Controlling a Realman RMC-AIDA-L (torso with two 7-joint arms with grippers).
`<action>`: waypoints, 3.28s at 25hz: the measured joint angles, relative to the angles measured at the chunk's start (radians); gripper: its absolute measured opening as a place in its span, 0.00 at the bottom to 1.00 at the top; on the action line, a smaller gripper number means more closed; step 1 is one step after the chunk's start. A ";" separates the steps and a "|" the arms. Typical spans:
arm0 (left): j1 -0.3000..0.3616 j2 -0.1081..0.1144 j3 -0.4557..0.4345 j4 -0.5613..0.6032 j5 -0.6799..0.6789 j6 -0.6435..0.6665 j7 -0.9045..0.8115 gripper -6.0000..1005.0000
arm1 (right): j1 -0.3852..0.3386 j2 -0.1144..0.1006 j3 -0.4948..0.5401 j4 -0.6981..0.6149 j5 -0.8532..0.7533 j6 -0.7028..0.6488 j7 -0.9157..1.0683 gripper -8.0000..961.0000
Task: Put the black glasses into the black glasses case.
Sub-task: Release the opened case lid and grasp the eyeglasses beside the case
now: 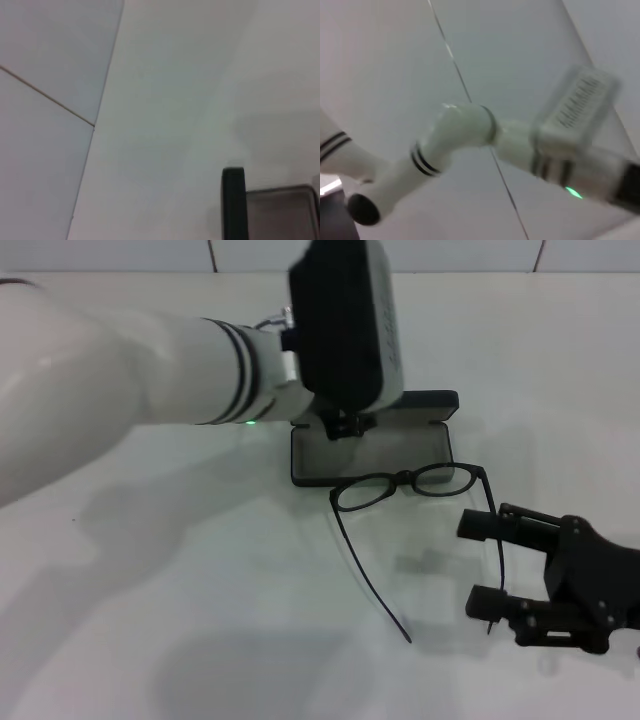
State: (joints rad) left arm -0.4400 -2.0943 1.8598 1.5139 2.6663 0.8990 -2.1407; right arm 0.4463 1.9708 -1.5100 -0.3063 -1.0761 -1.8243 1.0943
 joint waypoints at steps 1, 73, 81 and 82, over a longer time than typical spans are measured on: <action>0.018 0.000 -0.006 0.029 -0.009 0.004 -0.001 0.40 | 0.003 -0.008 -0.001 -0.003 -0.005 0.009 0.007 0.80; 0.373 0.004 -0.656 -0.829 -1.557 0.857 0.970 0.24 | 0.652 0.057 -0.177 -0.507 -1.217 0.519 0.888 0.73; 0.372 0.004 -0.656 -0.837 -1.557 0.857 0.970 0.24 | 0.649 0.057 -0.183 -0.507 -1.200 0.507 0.893 0.40; 0.372 0.004 -0.656 -0.840 -1.557 0.857 0.970 0.24 | 0.647 0.057 -0.183 -0.507 -1.197 0.500 0.896 0.38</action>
State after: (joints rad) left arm -0.0683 -2.0908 1.2042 0.6740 1.1088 1.7565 -1.1704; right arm 1.0930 2.0278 -1.6931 -0.8136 -2.2736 -1.3245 1.9899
